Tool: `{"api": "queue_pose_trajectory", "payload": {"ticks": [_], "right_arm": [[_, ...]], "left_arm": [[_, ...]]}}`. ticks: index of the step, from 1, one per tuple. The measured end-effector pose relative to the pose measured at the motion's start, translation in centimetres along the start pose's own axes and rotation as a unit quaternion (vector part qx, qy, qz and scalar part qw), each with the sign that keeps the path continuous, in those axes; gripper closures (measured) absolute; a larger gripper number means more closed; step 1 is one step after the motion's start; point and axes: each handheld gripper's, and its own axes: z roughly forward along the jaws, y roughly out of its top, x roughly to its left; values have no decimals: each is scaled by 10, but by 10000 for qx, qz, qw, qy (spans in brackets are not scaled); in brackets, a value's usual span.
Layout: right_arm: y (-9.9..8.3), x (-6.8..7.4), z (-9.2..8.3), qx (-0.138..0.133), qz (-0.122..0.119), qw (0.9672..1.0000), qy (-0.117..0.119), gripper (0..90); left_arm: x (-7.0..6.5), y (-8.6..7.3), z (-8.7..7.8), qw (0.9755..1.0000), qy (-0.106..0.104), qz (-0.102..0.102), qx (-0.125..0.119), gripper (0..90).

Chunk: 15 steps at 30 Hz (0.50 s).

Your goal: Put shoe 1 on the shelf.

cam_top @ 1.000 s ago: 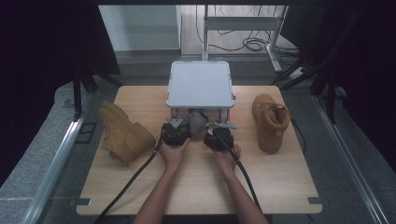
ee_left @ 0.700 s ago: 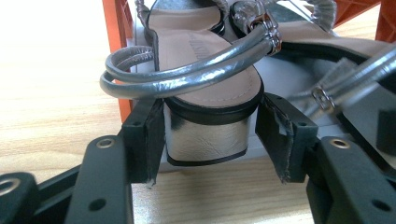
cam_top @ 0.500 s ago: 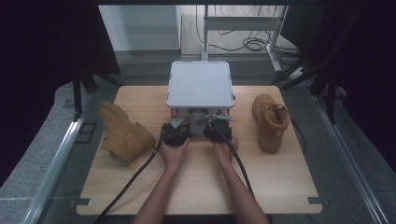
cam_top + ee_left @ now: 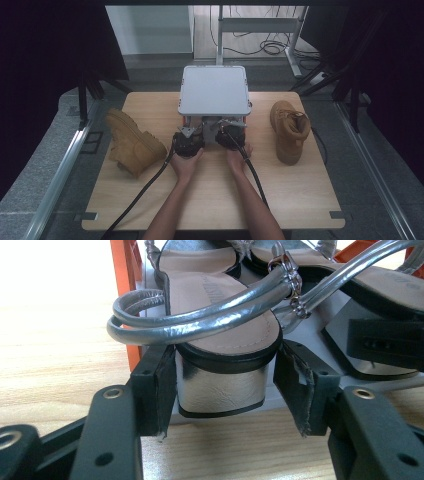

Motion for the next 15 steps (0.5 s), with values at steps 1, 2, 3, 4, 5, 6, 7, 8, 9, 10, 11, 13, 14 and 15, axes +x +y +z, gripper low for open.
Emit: {"api": "queue_pose_trajectory", "payload": {"ticks": [1,2,3,4,5,6,7,8,9,10,11,13,14,15], "right_arm": [[0,0,1,-13,-2,10000,-8,383],[-1,1,1,7,-27,10000,-27,382],[-1,1,2,17,-39,10000,-43,382],[-2,1,2,2,-26,10000,-42,382],[-2,1,2,2,-26,10000,-42,382],[-2,1,2,1,-24,10000,-43,382],[-2,1,2,1,-28,10000,-39,381],[-2,0,2,-18,-27,10000,9,381],[-2,0,2,10,-42,10000,10,381],[-2,-1,2,13,-46,10000,14,382],[-2,-1,2,13,-52,10000,17,382],[-2,-1,2,16,-53,10000,16,383],[-2,-1,2,20,-51,10000,16,383],[-2,-1,2,25,-46,10000,17,383]], "left_arm": [[0,0,0,10000,-1,1,-2,437],[0,0,0,10000,-1,1,-2,437],[0,0,0,10000,-1,1,-5,437],[0,0,0,10000,-1,-1,-7,436],[0,0,0,10000,-1,-1,-7,436],[0,0,0,10000,-3,-1,-9,436],[0,0,0,10000,-1,1,-13,437],[0,0,0,10000,1,4,-13,436],[0,0,0,10000,1,4,-13,436],[-1,0,0,10000,17,17,-8,436],[-2,1,1,10000,40,39,-2,435],[-4,2,2,10000,74,60,-14,435],[-5,2,3,9999,85,64,-17,435],[-5,3,4,9999,97,69,-11,435]]}}
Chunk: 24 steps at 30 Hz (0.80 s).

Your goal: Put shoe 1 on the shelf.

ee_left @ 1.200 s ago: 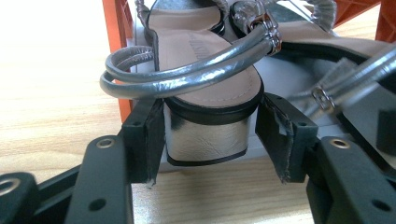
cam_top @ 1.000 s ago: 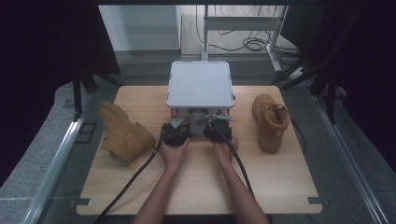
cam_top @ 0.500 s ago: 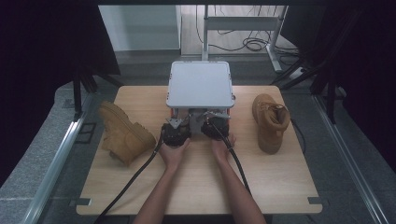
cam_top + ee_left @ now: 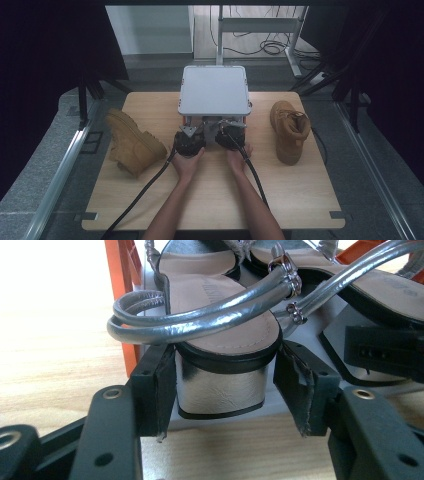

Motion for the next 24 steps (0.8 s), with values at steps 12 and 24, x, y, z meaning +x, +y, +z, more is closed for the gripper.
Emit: {"api": "queue_pose_trajectory", "payload": {"ticks": [12,24], "right_arm": [[0,-1,0,3,-33,10000,28,381],[-8,-19,-25,-181,-53,9988,453,312]], "left_arm": [[-1,2,5,10000,9,-46,-23,430],[16,-7,-32,9987,-312,-56,-396,350]]}}
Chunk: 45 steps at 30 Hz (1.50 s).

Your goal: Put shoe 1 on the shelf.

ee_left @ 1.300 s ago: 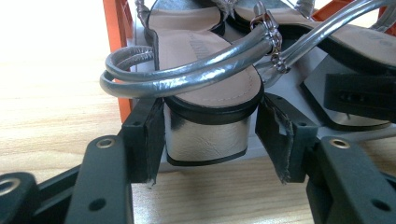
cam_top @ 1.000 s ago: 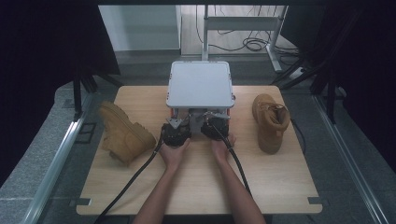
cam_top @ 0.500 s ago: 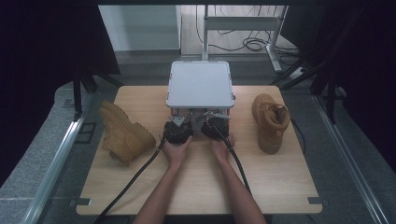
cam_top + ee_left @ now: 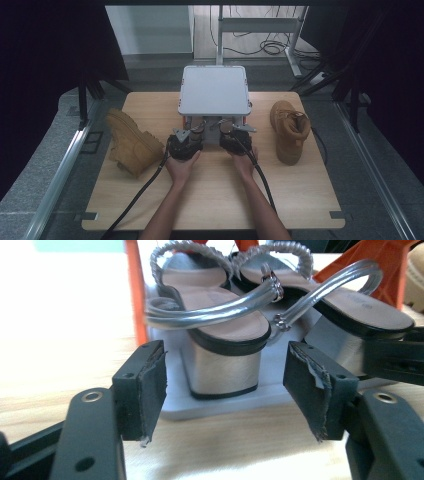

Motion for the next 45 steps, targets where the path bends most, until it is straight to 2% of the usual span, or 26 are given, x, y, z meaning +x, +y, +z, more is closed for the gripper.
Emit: {"api": "queue_pose_trajectory", "payload": {"ticks": [1,2,3,4,5,6,7,8,9,10,11,12,13,15,19,24,27,38,44,45], "right_arm": [[0,0,0,0,0,10000,0,312],[-2,-4,-11,-146,-52,9999,64,346],[-3,-6,-15,-184,-47,9998,90,369],[-3,-9,-21,-239,-26,9996,141,389],[-3,-9,-21,-239,-26,9996,141,389],[-4,-13,-28,-302,-41,9994,157,457],[-4,-13,-28,-302,-41,9994,157,457],[-3,-17,-32,-333,-26,9993,185,549],[-3,-17,-32,-333,-26,9993,185,549],[-3,-22,-32,-273,-29,9995,138,626],[-3,-22,-32,-273,-29,9995,138,626],[-3,-26,-31,-215,21,9996,154,699],[-3,-26,-31,-215,21,9996,154,699],[-4,-30,-27,-151,37,9997,164,767],[-6,-34,-20,-72,68,9997,203,848],[-5,-32,-14,-22,102,9997,202,889],[-3,-30,-10,-36,93,9998,177,891],[-2,-29,-2,6,140,9997,209,891],[2,-25,0,7,97,9997,213,891],[3,-22,1,16,-5,9999,160,892]], "left_arm": [[0,0,0,10000,0,0,0,360],[4,-1,-9,9999,31,-14,-94,388],[4,-1,-9,9999,31,-14,-94,407],[8,-2,-14,9998,138,-20,-121,438],[8,-2,-14,9998,138,-20,-121,473],[12,-2,-14,9998,200,-13,-62,524],[12,-2,-14,9998,200,-13,-62,546],[15,-2,-10,9998,186,-47,51,594],[15,-2,-10,9998,186,-47,51,622],[17,-2,-8,9998,136,-95,127,659],[18,-2,-5,9997,105,-113,177,659],[20,-2,-2,9996,86,-120,259,713],[20,-2,-2,9996,86,-120,259,735],[22,0,2,9993,83,-117,332,760],[25,3,7,9990,86,-98,439,810],[25,7,12,9986,69,-76,515,838],[26,10,18,9981,5,-177,593,858],[27,8,26,9969,-44,-168,764,872],[25,9,28,9968,-116,-161,768,871],[25,9,28,9968,-123,-151,770,871]]}}
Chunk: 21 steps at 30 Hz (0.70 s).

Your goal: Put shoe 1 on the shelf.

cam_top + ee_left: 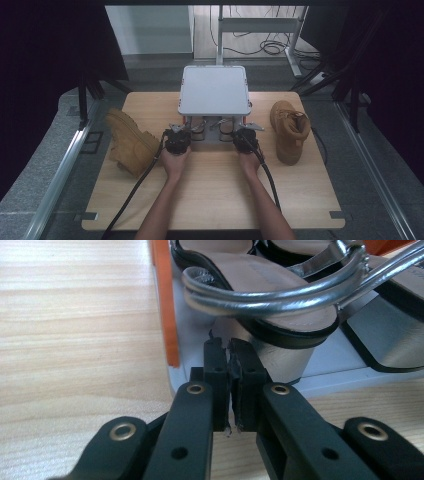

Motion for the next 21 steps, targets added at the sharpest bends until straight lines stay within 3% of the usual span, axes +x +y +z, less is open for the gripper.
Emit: {"api": "queue_pose_trajectory", "payload": {"ticks": [12,21], "right_arm": [[0,2,1,-14,13,10000,-48,892],[-2,14,2,-83,-128,9999,36,893]], "left_arm": [[-5,-2,3,9999,-116,-44,-27,886],[-19,-3,9,9997,-244,29,-67,890]]}}
